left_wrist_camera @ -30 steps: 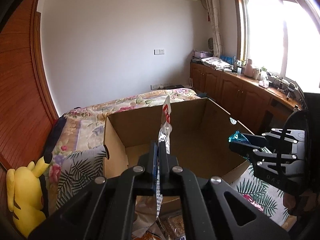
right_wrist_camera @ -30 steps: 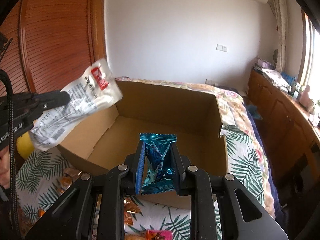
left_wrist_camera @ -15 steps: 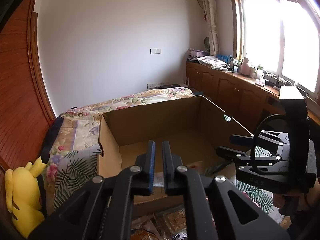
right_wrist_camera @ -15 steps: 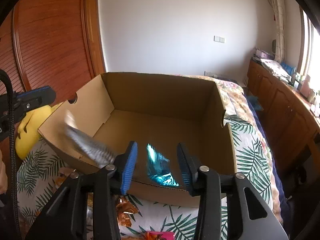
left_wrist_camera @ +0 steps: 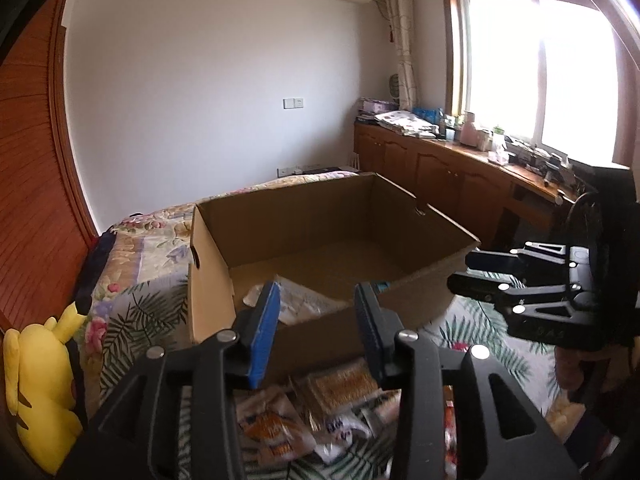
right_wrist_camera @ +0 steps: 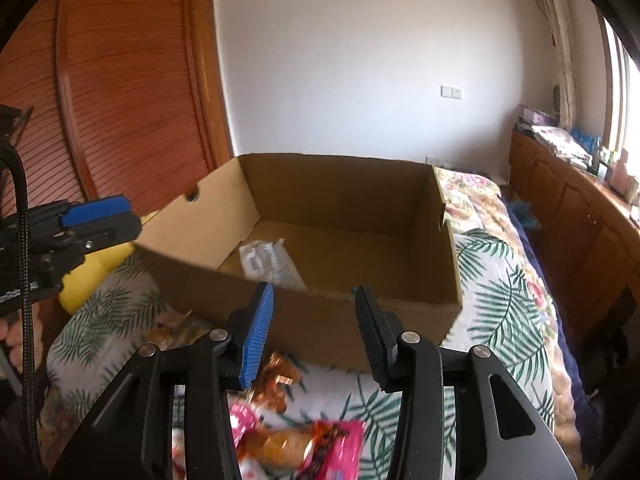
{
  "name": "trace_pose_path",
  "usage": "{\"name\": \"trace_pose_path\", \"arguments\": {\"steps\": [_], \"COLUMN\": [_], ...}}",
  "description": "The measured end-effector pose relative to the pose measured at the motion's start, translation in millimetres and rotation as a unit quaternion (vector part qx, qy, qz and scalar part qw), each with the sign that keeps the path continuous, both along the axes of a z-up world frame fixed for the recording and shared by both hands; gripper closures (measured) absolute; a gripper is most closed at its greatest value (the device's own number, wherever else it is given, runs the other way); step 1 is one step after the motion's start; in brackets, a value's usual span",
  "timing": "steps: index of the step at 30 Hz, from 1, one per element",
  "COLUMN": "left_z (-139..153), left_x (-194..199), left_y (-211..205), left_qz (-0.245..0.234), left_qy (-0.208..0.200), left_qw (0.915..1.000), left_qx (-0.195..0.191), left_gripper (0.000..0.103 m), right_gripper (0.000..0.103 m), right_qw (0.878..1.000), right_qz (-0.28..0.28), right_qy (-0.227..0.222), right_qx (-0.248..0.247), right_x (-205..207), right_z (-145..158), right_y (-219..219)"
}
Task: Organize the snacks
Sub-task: 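Return both tools to the pile and close the left tool on the orange strip bag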
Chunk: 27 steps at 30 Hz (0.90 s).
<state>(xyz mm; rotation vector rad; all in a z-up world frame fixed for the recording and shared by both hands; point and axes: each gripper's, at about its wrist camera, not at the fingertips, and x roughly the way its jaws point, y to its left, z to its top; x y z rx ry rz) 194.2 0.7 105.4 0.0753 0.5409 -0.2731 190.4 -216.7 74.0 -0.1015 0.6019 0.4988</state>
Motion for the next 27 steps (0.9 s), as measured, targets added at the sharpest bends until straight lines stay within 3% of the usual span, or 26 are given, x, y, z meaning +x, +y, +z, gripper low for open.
{"name": "trace_pose_path", "arguments": {"steps": [7,15,27], "left_z": [-34,-78,-104], "left_x": [-28,-63,-101], "left_y": [4,-4,-12], "left_qz": [-0.019,-0.038,-0.066], "left_qy": [0.032,0.053,0.075], "left_qw": [0.9993,0.9971,0.9938], "left_qx": [0.002,0.038,0.047], "left_gripper": [0.059,0.056,0.054], "right_gripper": [0.06,0.06,0.059], "right_qw": [1.0,0.999,0.999], "right_qz": [0.009,0.008,0.001], "right_qy": [0.015,0.035,0.054], "right_qx": [0.013,0.006,0.004], "right_x": [-35,-57,-70], "right_z": [-21,-51,-79], "right_y": [-13,-22,-25]}}
